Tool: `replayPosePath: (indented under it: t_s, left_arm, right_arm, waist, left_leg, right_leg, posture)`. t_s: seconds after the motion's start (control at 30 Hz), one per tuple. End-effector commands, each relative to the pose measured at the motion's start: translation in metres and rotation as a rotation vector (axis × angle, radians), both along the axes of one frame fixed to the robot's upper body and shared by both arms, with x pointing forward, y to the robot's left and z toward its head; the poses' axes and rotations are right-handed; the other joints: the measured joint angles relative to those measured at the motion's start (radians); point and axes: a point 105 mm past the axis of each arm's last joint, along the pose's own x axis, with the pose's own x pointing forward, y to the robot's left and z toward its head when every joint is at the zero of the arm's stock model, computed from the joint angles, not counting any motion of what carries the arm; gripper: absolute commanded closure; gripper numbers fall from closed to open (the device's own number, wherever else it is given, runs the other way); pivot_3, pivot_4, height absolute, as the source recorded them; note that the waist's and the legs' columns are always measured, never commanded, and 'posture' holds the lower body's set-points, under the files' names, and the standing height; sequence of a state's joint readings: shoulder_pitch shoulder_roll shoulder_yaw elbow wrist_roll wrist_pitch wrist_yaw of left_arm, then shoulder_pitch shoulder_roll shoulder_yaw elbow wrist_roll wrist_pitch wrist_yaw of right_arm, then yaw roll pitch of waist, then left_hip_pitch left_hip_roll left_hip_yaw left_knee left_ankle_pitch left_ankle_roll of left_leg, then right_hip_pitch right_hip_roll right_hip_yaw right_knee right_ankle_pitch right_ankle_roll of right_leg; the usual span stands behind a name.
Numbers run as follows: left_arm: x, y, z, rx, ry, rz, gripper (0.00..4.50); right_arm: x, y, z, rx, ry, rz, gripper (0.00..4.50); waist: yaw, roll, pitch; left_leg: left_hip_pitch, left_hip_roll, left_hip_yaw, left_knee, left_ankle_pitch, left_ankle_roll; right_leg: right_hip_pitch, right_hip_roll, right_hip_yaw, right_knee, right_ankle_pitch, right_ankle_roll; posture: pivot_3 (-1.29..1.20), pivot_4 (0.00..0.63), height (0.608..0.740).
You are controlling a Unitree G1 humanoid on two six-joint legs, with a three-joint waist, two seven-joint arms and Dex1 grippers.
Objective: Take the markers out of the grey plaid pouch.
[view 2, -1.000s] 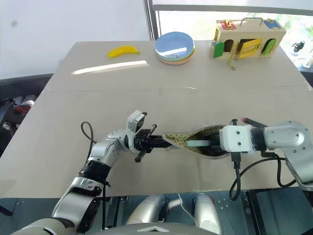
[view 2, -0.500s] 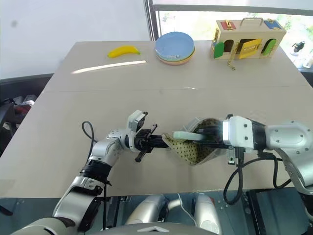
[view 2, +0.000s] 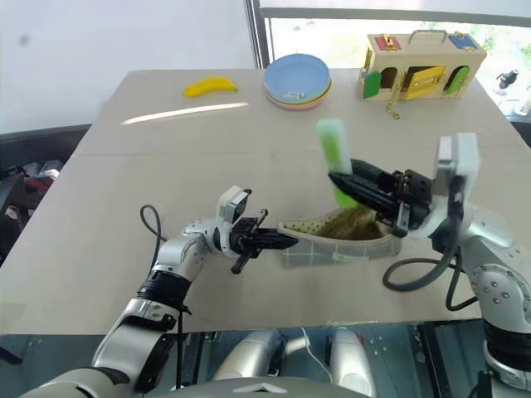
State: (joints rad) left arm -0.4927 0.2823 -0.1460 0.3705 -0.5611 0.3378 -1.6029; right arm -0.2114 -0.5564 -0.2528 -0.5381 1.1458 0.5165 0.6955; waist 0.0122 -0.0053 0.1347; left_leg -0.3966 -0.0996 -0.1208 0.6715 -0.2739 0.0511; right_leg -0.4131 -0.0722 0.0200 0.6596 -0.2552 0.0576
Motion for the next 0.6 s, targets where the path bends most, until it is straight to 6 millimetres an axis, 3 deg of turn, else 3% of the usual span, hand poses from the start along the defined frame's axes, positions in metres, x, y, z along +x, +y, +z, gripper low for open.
replayPosePath:
  t_s: [0.03, 0.2, 0.33, 0.43, 0.6]
  left_arm:
    - [0.000, 0.001, 0.003, -0.010, -0.022, 0.004, 4.50]
    - [-0.001, 0.002, 0.004, -0.007, -0.026, 0.009, 4.50]
    - [0.001, 0.010, 0.012, -0.004, -0.070, 0.037, 4.50]
    - [0.004, 0.019, 0.026, -0.015, -0.124, 0.086, 4.50]
    - [0.013, 0.053, 0.049, 0.029, -0.248, 0.247, 4.50]
  right_arm:
    - [0.008, -0.014, 0.008, 0.161, 0.098, -0.049, 4.19]
    - [0.022, -0.026, 0.004, 0.205, 0.161, -0.132, 4.19]
    - [0.038, -0.053, -0.002, 0.103, 0.199, -0.261, 4.19]
    - [0.044, -0.074, -0.022, -0.099, 0.262, -0.346, 4.19]
    - [0.032, -0.108, -0.090, -0.684, 0.389, -0.406, 4.19]
  waist:
    - [0.000, 0.000, 0.000]
    - [-0.001, 0.000, 0.000]
    - [-0.001, 0.000, 0.000]
    - [0.000, 0.001, 0.000]
    - [-0.003, 0.001, 0.000]
  left_leg:
    - [0.000, 0.000, 0.000, 0.000, 0.000, 0.000]
    - [0.000, 0.000, 0.000, 0.000, 0.000, 0.000]
    - [0.000, 0.000, 0.001, 0.000, 0.000, 0.000]
    - [0.000, 0.000, 0.001, 0.000, 0.000, 0.000]
    - [0.000, 0.000, 0.001, -0.001, 0.000, 0.000]
  right_leg:
    - [0.000, 0.000, 0.000, 0.000, 0.000, 0.000]
    - [0.000, 0.000, 0.000, 0.000, 0.000, 0.000]
    - [0.000, 0.000, 0.000, 0.000, 0.000, 0.000]
    - [0.000, 0.000, 0.000, 0.000, 0.000, 0.000]
    - [0.000, 0.001, 0.000, -0.001, 0.000, 0.000]
  posture:
    - [0.00, 0.150, 0.740]
    - [0.00, 0.150, 0.740]
    - [0.00, 0.150, 0.740]
    - [0.00, 0.150, 0.740]
    - [0.00, 0.150, 0.740]
